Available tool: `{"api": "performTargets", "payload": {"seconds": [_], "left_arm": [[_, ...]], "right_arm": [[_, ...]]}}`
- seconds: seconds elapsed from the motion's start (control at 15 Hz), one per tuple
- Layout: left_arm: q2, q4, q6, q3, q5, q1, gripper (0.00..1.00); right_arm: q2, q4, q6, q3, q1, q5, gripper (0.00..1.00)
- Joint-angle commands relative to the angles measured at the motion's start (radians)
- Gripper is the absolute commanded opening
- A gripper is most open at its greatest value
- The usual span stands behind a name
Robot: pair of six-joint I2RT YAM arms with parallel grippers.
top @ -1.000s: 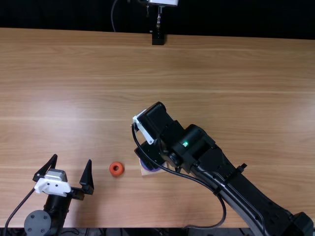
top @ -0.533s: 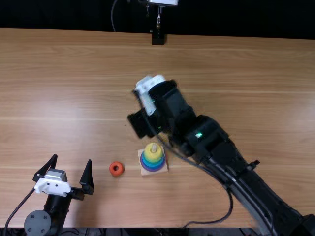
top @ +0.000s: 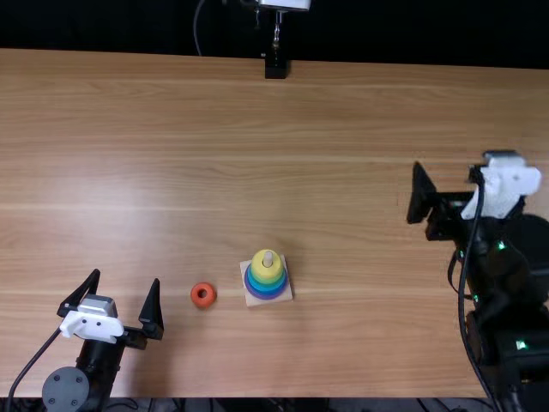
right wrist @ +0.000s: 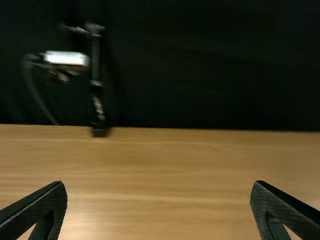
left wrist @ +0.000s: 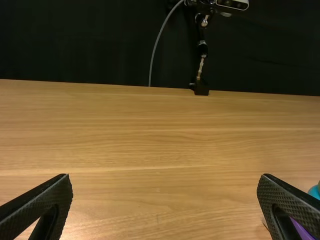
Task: Build the Hanoi tower: stack the rings onto the peg from bottom to top in this color order: purple, dark blue, light blue, dark green, light green, yellow, orange.
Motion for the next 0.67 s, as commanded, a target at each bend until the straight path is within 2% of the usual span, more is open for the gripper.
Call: {"api": "performTargets", "payload": {"seconds": [0.0, 0.07, 0.13, 0.2, 0.27, 0.33, 0.4, 0.47, 0.53, 0.6], "left_arm": [[-0.012, 0.003, 0.008, -0.03, 0.0, 0.011, 1.0], [-0.012, 0.001, 0.008, -0.03, 0.0, 0.011, 1.0], [-0.012, 0.003, 0.008, -0.03, 0.0, 0.011, 1.0], [-0.012, 0.003, 0.008, -0.03, 0.0, 0.011, 1.0], [-0.012, 0.003, 0.008, -0.03, 0.0, 0.011, 1.0], [-0.012, 0.003, 0.008, -0.03, 0.0, 0.011, 1.0], [-0.012, 0.003, 0.008, -0.03, 0.0, 0.011, 1.0], [-0.012, 0.001, 0.008, -0.03, 0.0, 0.011, 1.0], [-0.012, 0.003, 0.008, -0.03, 0.0, 0.011, 1.0], [-0.012, 0.001, 0.008, -0.03, 0.0, 0.011, 1.0]], "right_arm": [[-0.095, 0.056, -0.03, -0.12, -0.065, -0.004, 1.0], [-0.167, 0.101, -0.098, -0.203, -0.093, -0.004, 1.0], [-0.245, 0.121, -0.188, -0.282, -0.093, -0.004, 1.0], [-0.351, 0.134, -0.298, -0.362, -0.094, -0.006, 1.0], [-0.44, 0.134, -0.365, -0.427, -0.097, -0.002, 1.0], [-0.508, 0.136, -0.389, -0.496, -0.097, 0.0, 1.0], [-0.548, 0.134, -0.394, -0.557, -0.107, 0.002, 1.0], [-0.589, 0.137, -0.409, -0.618, -0.114, 0.013, 1.0], [-0.633, 0.137, -0.424, -0.654, -0.116, 0.053, 1.0], [-0.672, 0.126, -0.424, -0.669, -0.114, 0.114, 1.0]]}}
